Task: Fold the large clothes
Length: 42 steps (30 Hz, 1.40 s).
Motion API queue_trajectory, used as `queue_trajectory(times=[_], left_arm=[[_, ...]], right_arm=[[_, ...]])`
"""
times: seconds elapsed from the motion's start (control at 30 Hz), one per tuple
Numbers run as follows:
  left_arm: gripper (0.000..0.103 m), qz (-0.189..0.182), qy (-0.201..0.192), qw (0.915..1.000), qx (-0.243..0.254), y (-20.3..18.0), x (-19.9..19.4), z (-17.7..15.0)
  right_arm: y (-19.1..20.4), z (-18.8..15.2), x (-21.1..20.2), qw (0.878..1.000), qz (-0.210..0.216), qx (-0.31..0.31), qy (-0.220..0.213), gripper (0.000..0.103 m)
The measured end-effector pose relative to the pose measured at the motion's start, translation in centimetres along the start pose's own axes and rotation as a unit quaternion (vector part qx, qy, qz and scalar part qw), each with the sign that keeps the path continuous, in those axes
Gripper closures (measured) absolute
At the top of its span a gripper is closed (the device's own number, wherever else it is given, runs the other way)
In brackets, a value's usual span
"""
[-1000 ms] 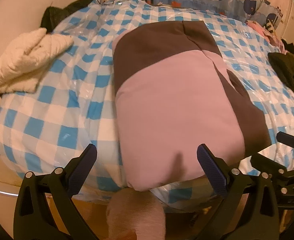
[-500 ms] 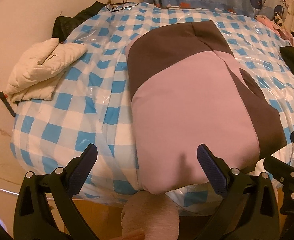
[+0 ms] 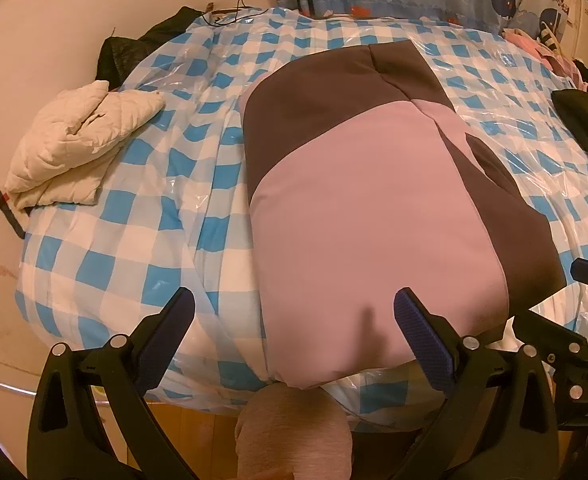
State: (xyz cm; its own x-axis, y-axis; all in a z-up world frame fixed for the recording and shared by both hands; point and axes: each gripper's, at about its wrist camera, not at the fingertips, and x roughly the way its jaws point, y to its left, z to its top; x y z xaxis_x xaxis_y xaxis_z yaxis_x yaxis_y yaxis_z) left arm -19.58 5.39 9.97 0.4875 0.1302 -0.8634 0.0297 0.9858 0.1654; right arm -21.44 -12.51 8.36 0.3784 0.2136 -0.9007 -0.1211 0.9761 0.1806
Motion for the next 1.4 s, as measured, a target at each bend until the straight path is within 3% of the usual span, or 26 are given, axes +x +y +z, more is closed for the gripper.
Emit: queue_trajectory(times=[0.7, 0.8, 0.87, 1.0, 1.17, 1.4], left_arm=[[0.007, -0.009, 0.008, 0.9999, 0.000, -0.9, 0.3, -0.1], [0.007, -0.022, -0.044, 0.9985, -0.023, -0.4, -1.2, -0.6], [0.007, -0.031, -0.057, 0.9974, -0.032, 0.1, -1.7, -0.5], [0.007, -0.015, -0.052, 0.9980, -0.033, 0.3, -1.3, -0.1], [0.007, -0.013, -0.009, 0.9993, -0.034, 0.2, 0.2, -0.3], [0.007, 0.003, -0.019, 0.9997, -0.014, -0.7, -0.2, -0.4]], right_arm=[[-0.4, -0.1, 0.5, 1.000, 0.005, 0.002, 0.003, 0.007], [-0.4, -0.3, 0.9, 1.000, 0.006, 0.003, 0.005, 0.007], [-0.3, -0.5, 1.1, 1.000, 0.007, 0.004, 0.006, 0.007], [-0.6, -0.5, 1.1, 1.000, 0.011, 0.005, 0.002, 0.007], [-1.5, -0.3, 0.7, 1.000, 0.015, 0.004, -0.001, 0.007], [-1.9, -0.2, 0.5, 1.000, 0.017, 0.004, 0.002, 0.007]])
